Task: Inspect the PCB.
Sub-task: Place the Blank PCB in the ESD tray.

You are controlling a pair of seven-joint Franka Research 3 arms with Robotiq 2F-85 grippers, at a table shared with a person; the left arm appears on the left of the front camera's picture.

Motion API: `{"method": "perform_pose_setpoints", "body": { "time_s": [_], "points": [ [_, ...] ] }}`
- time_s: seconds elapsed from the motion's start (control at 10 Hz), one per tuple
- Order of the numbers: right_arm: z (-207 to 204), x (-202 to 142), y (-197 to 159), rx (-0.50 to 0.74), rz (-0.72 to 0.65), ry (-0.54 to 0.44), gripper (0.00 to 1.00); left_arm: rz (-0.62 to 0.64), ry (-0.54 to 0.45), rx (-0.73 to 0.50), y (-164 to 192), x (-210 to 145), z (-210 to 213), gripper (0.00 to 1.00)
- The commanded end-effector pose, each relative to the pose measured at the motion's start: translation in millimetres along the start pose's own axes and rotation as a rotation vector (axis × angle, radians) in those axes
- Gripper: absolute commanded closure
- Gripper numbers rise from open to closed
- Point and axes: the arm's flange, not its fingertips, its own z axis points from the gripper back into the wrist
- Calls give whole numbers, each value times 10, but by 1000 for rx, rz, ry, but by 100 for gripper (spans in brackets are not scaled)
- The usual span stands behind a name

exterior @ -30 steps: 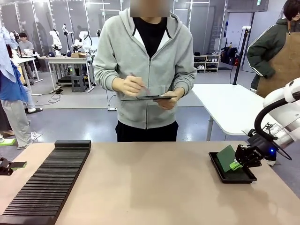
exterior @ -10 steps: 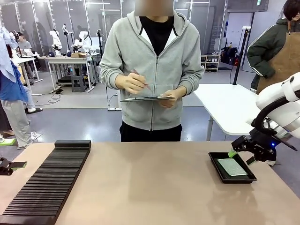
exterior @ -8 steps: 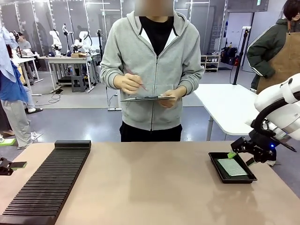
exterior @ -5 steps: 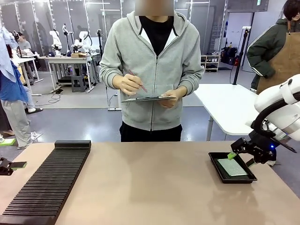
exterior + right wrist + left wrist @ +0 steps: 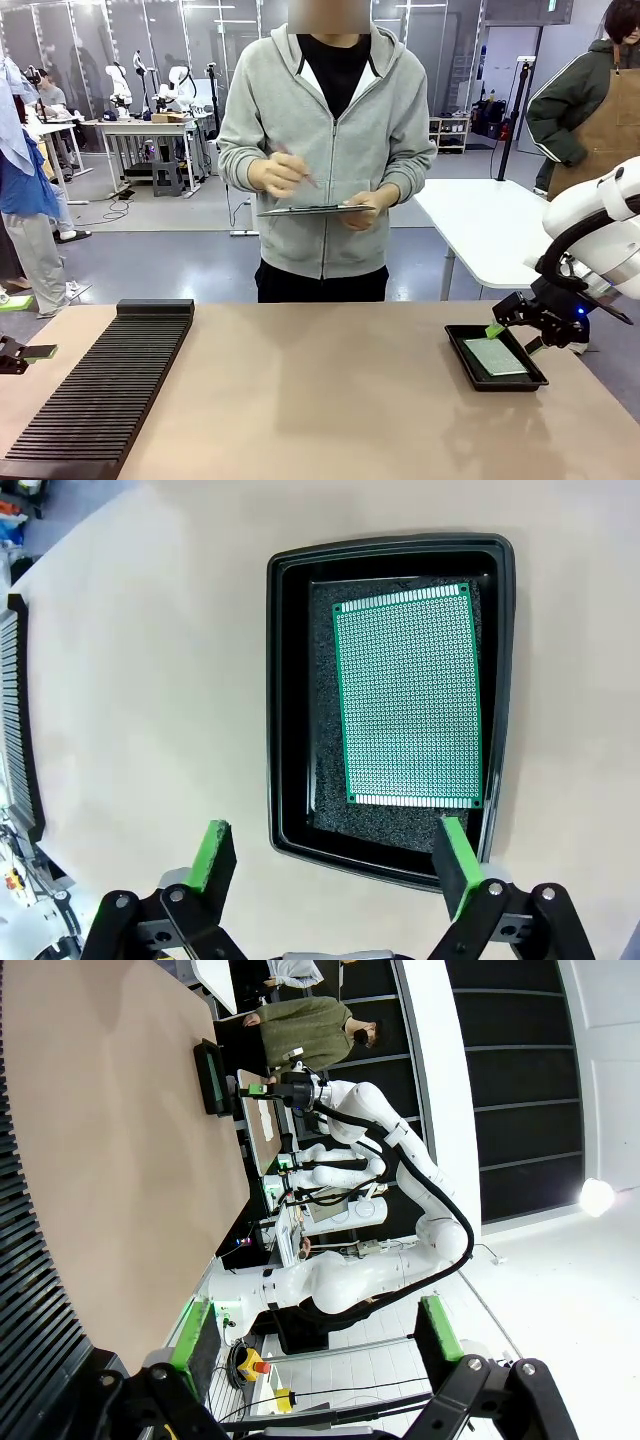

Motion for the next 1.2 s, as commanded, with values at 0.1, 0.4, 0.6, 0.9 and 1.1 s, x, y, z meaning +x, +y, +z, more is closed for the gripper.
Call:
{"method": "perform_pose_setpoints", "body": {
  "time_s": [0.1,0.4,0.6,0.9,1.1],
  "points": [
    [6,-1,7,0,9,-1,0,0,0,1,-1,-4,6,0],
    [0,0,0,0,0,0,0,0,0,1,-1,-4,6,0],
    [628,-141,52,105,-101,41,0,0,0,1,-1,-4,6,0],
    [1183,-394,66,357,-194,182,0,0,0,1,-1,-4,6,0],
    [1309,-589,49,469,-229,218,0,0,0,1,-1,-4,6,0]
  ]
}}
